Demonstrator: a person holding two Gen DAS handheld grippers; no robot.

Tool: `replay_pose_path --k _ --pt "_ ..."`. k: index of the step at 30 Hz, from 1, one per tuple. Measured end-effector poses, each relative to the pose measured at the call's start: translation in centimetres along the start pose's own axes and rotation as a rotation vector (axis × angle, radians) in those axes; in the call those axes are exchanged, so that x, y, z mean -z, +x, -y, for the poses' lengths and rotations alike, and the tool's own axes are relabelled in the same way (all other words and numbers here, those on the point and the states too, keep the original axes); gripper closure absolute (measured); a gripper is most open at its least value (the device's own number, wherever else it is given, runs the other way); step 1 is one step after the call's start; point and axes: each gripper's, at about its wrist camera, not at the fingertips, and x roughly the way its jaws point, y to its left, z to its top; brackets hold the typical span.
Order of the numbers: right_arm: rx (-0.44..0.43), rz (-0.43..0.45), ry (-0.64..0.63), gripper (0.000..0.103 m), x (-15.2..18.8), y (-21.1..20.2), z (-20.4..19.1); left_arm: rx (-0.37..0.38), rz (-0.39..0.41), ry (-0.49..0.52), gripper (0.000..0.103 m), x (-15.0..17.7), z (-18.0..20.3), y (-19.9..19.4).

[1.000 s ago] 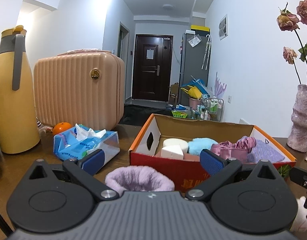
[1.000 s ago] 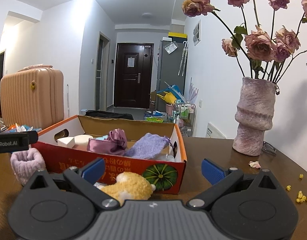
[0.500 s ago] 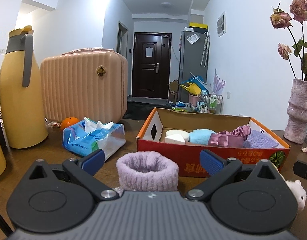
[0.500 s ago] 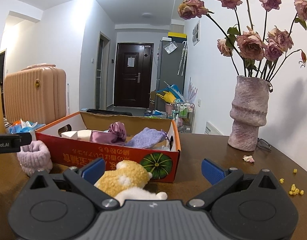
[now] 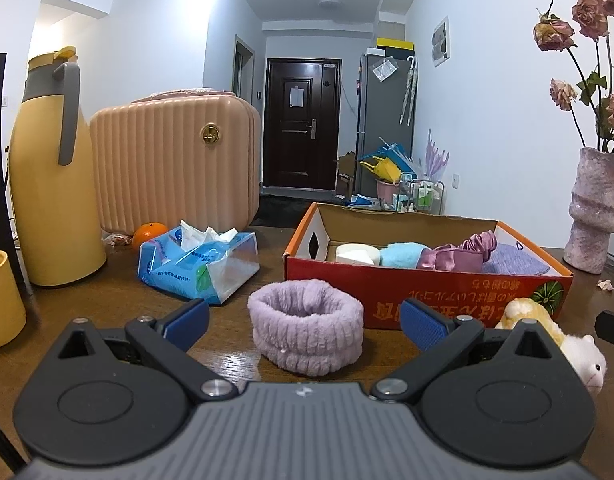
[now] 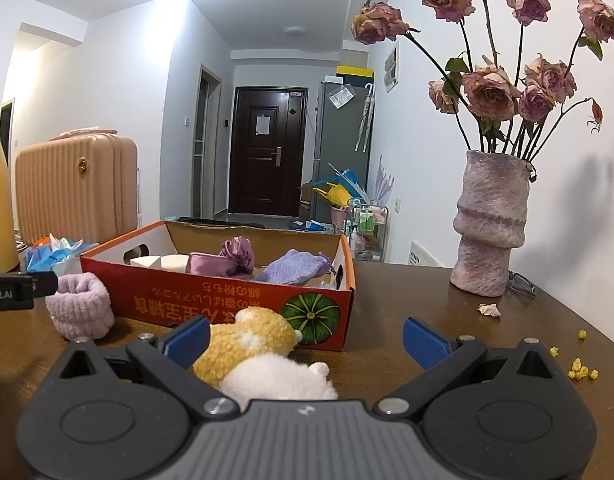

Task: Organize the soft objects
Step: 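Withdraw both grippers from the box toward the lilac wristband and plush sheep, then lower the right gripper onto the plush sheep and close on it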

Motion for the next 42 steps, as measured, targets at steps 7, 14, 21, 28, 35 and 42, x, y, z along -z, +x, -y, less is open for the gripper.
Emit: replay_pose_path --k 7,14,21,28,35,42 --pt "-0.008 0.004 0.000 0.000 0.5 -1.3 0.1 0.000 -0.003 0.002 0.000 0.3 -0.2 -0.5" --pt "-0.029 0.001 0.006 0.000 0.1 -1.7 -0.3 0.000 -0.006 0.002 0.000 0.4 -0.4 -0.7" --pt "-0.035 -0.017 0.007 0.000 0.2 -1.7 -0.1 0.006 -0.012 0.000 0.000 0.9 -1.0 -1.6" --pt "-0.053 -0.057 0.009 0.000 0.7 -0.9 -0.1 0.019 -0.023 0.003 0.000 0.9 -1.1 -1.6" --pt "-0.093 -0.100 -0.072 0.000 1.0 1.3 -1.3 0.023 -0.047 -0.007 0.000 1.0 -1.2 -1.2" --pt "-0.142 -0.158 -0.115 0.000 0.8 5.0 -2.2 0.021 -0.056 -0.010 0.000 1.0 -1.3 -1.0"
